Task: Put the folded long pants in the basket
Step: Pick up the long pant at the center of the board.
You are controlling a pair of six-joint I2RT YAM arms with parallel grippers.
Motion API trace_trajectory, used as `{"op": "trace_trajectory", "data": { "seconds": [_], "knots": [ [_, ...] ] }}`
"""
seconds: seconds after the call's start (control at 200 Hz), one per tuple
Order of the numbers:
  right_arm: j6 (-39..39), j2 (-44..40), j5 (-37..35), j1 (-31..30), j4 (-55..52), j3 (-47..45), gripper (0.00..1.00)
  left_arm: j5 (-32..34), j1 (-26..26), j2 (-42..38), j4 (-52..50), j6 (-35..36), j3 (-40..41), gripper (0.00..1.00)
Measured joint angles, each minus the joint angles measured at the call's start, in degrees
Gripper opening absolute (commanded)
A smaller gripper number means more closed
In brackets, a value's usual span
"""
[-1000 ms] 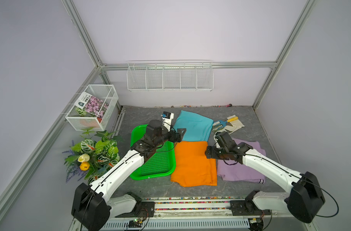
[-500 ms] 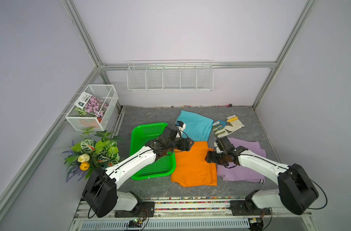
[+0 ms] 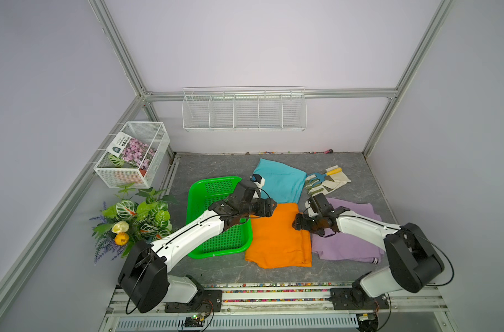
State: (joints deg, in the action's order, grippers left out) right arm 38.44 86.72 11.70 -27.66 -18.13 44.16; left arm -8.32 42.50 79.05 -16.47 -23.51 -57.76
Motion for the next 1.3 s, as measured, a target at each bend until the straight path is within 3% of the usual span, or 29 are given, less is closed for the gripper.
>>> {"op": "trace_trajectory", "data": {
  "seconds": [0.24, 0.38, 0.46, 0.545, 0.76, 0.97, 1.3],
  "knots": [
    [1.84, 0.72, 1.68, -0.2, 3.15, -0.55, 0.85, 2.1, 0.0, -0.96, -0.04, 0.09, 0.0, 0.81],
    [2.93, 2.6, 1.84, -0.35, 4.39, 0.59, 0.72, 3.19, 0.0, -1.79, -0.15, 0.2, 0.0, 0.81],
    [3.08, 3.34, 1.77, -0.44, 4.81, 0.72, 0.48, 4.07, 0.0, -2.99, -0.13, 0.22, 0.11, 0.81],
    [3.61, 3.91, 2.1, -0.44, 5.2, 0.35, 0.0, 4.7, 0.0, -4.61, -0.07, 0.22, 0.74, 0.81],
    [3.56, 2.89, 2.08, -0.55, 3.37, 0.94, 0.0, 5.73, 0.0, -5.86, -0.04, 0.22, 1.42, 0.82],
    [2.73, -2.6, 0.11, -0.26, -9.05, 4.5, 0.0, 3.13, 0.0, -3.82, -0.61, 0.31, -0.26, 0.82],
    [-1.09, -5.33, -0.55, 6.47, -19.45, 6.95, 0.0, -2.78, 0.0, 2.03, -3.58, -0.52, -4.72, 0.82]
  ]
}}
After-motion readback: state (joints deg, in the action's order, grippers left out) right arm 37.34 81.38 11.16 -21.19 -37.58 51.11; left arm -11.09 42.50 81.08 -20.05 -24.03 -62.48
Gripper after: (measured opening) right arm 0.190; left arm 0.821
